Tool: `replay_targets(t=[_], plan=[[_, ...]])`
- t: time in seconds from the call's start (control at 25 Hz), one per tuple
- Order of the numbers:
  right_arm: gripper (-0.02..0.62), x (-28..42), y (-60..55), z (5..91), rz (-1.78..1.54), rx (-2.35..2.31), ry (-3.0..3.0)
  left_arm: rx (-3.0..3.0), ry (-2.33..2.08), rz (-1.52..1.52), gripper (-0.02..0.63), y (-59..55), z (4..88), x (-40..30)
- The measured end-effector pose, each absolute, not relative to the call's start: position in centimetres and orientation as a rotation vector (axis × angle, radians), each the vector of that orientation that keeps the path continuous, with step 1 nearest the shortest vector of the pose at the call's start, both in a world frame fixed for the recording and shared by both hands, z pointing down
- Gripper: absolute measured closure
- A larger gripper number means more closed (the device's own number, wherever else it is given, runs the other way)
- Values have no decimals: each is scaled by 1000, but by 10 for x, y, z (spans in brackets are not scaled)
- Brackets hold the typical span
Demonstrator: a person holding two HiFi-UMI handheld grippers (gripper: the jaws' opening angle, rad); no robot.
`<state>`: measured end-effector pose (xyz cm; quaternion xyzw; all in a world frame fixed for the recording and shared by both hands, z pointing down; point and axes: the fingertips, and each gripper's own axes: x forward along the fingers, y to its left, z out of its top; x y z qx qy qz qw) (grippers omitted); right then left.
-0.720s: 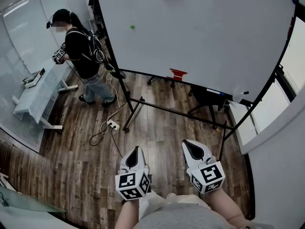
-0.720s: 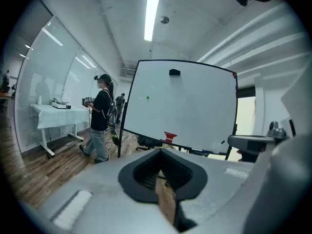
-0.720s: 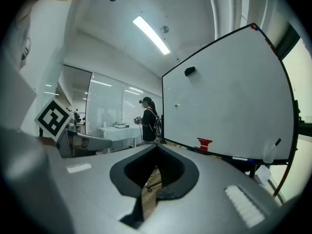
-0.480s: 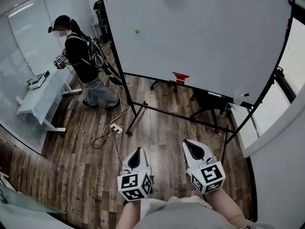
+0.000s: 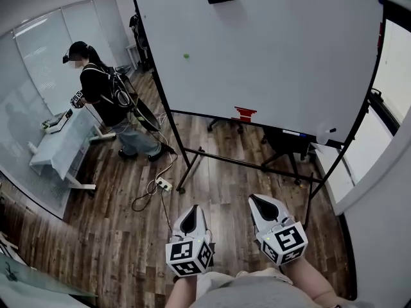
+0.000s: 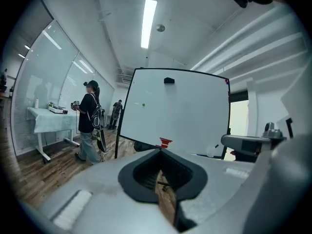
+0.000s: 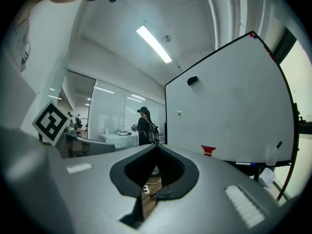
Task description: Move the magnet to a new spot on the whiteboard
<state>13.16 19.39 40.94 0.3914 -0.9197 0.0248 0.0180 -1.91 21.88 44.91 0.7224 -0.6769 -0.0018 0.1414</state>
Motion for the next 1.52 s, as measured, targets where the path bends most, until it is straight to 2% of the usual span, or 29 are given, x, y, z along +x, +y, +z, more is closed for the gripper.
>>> replay_targets(t=[0.72, 1.16, 1.52], plan=[[595, 125, 183, 414, 121, 1148, -2881, 2055, -1939, -50, 601, 207, 451, -21], [595, 98, 106, 413, 78, 1171, -2860, 2091, -1906, -81, 601, 125, 453, -42], [595, 50, 17, 421, 104, 1192, -2852, 2105, -1881, -42, 601, 37, 463, -88]])
